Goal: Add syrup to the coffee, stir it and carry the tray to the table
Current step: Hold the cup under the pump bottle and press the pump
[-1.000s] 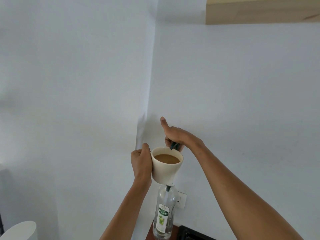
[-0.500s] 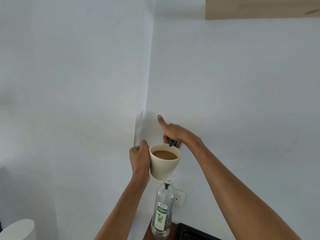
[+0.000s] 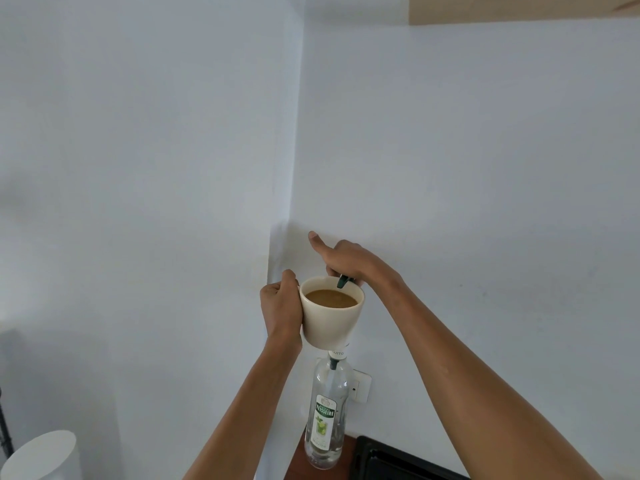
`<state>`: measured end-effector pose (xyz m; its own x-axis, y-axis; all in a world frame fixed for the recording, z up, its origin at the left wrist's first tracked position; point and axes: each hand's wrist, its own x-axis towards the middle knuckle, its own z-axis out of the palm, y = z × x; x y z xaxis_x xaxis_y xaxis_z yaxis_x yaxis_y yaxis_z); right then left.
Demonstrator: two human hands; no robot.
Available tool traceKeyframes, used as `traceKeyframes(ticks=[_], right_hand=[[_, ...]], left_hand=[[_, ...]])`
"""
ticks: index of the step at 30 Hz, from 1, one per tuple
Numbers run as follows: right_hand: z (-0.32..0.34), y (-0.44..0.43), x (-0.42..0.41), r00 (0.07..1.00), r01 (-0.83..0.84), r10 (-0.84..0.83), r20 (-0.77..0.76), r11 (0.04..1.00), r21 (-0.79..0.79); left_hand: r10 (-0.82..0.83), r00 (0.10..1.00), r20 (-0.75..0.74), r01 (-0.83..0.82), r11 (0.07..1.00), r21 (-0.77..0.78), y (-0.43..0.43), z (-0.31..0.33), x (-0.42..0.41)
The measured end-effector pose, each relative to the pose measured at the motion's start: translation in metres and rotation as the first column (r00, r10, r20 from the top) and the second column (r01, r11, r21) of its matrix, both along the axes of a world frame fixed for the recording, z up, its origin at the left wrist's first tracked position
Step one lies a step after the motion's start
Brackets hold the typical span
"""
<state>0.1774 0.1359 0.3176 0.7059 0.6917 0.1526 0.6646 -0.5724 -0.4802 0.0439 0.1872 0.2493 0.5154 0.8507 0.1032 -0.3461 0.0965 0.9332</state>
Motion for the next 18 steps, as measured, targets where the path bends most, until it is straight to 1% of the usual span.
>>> traceKeyframes(ticks=[5,13,18], right_hand=[[0.0007,-0.0010,-0.0008,1.000,0.017,-0.017,0.000,1.000,-0.008],[-0.0031,0.0013,-0.0021,0.998,0.033,-0.032,0.055,0.999,-0.019],[-0.0030,0.0008,-0.0013,0.999,0.045,-0.046,-0.017,0.998,-0.031]], left_hand=[[0.003,1.000,0.009,-0.003,1.000,0.007,0.0009,0.0015,-0.0021],[0.008,1.000,-0.005,-0.008,1.000,-0.003,-0.0003,0.0009,-0.0030],[-0.005,1.000,0.012,0.006,1.000,-0.005,0.0000,-0.0052,-0.0038]])
